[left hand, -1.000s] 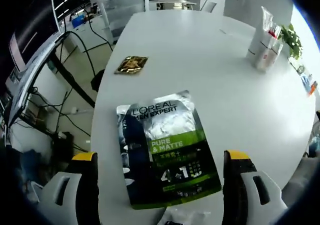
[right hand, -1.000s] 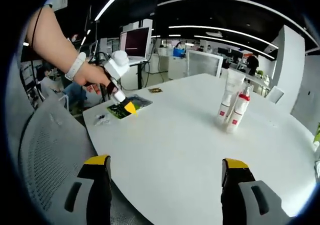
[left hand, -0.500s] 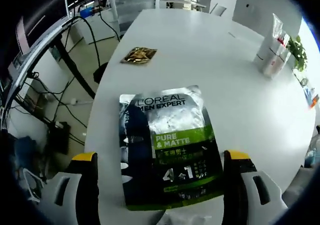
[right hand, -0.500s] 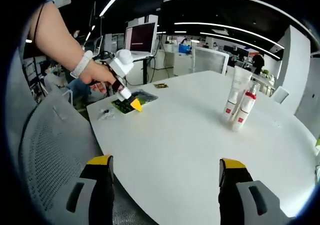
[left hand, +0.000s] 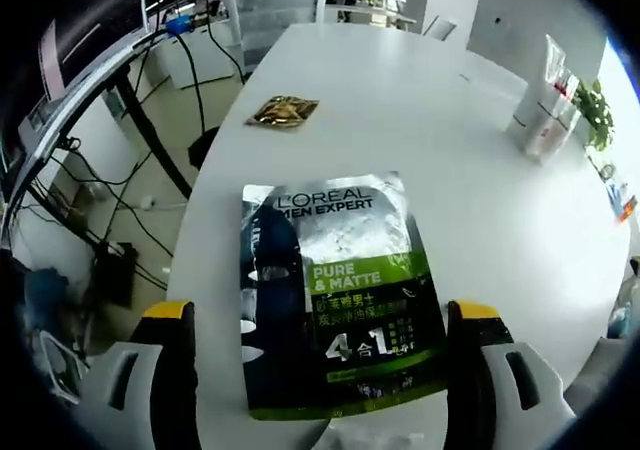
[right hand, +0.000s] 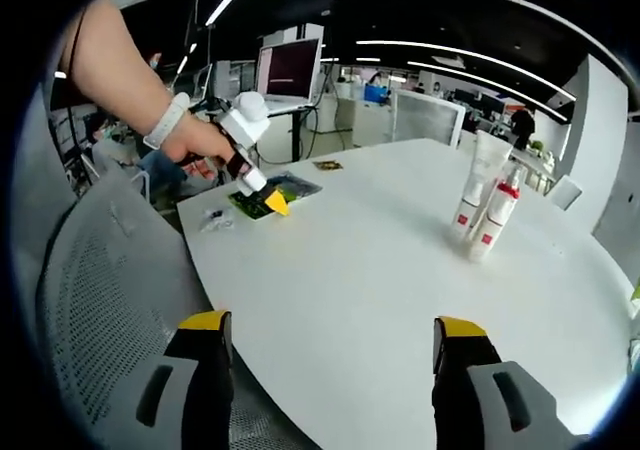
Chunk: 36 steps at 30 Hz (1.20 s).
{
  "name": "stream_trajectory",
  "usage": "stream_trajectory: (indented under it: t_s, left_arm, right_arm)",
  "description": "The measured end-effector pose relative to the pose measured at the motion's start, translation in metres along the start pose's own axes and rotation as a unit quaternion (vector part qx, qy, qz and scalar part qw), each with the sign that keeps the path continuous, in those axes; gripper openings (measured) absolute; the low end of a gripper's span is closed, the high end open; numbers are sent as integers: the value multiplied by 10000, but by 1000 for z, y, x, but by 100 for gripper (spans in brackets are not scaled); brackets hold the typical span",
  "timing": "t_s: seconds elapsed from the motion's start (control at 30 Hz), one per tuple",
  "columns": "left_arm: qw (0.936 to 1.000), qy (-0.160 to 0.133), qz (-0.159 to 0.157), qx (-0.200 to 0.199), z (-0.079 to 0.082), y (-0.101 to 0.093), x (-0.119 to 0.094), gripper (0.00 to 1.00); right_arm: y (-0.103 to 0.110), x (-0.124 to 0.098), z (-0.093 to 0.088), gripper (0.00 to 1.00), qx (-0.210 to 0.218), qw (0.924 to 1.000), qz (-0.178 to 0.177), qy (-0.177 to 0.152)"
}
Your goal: Arrange the skincare products in the storage area until every visible bottle or jar stands upright without overlapping.
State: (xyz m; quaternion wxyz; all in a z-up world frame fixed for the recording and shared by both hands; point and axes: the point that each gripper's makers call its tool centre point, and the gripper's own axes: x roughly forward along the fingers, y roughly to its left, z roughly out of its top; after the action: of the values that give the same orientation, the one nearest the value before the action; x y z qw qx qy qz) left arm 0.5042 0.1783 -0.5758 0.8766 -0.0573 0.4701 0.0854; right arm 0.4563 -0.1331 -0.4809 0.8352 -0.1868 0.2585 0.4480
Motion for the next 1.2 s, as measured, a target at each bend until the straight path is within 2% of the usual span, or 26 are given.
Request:
stream_trajectory:
  t_s: [0.2, 0.3, 0.37, 0.53, 0.67, 0.73, 1.0, 1.07, 1.13, 1.2]
  left_arm:
    - [9997, -153, -111, 148, -2, 0, -3, 95]
    - [9992, -192, -208, 289, 0, -3, -5, 85]
    - [9984, -224, -297, 425, 3, -8, -8, 72]
    - [9982, -175, -323, 476, 2, -7, -7, 70]
    - [9955, -151, -426, 834, 4, -12, -11, 62]
    - [9957, -123, -477, 784, 3, -13, -10, 57]
    - [9950, -111, -538, 835, 3, -13, -9, 53]
    - [9936, -131, -617, 933, 2, -17, -12, 48]
    - [9914, -148, -716, 1088, 2, -21, -13, 32]
    - [9922, -162, -715, 1004, 2, -21, -13, 27]
  right_arm:
    - [4, 1, -2, 79, -10, 9999, 91, 51]
    - [7, 2, -2, 78, -38, 9998, 157, 65]
    - [8, 2, -3, 77, -72, 9998, 188, 90]
    - [11, 2, -4, 74, -82, 9996, 245, 125]
    - [11, 2, -5, 73, -70, 9995, 259, 147]
    - [13, 2, -5, 73, -48, 9995, 297, 137]
    - [12, 2, -7, 70, -96, 9993, 293, 201]
    - [13, 2, -7, 69, -117, 9993, 295, 206]
    - [13, 2, -8, 68, -130, 9992, 309, 220]
    - [14, 2, -8, 68, -146, 9992, 311, 227]
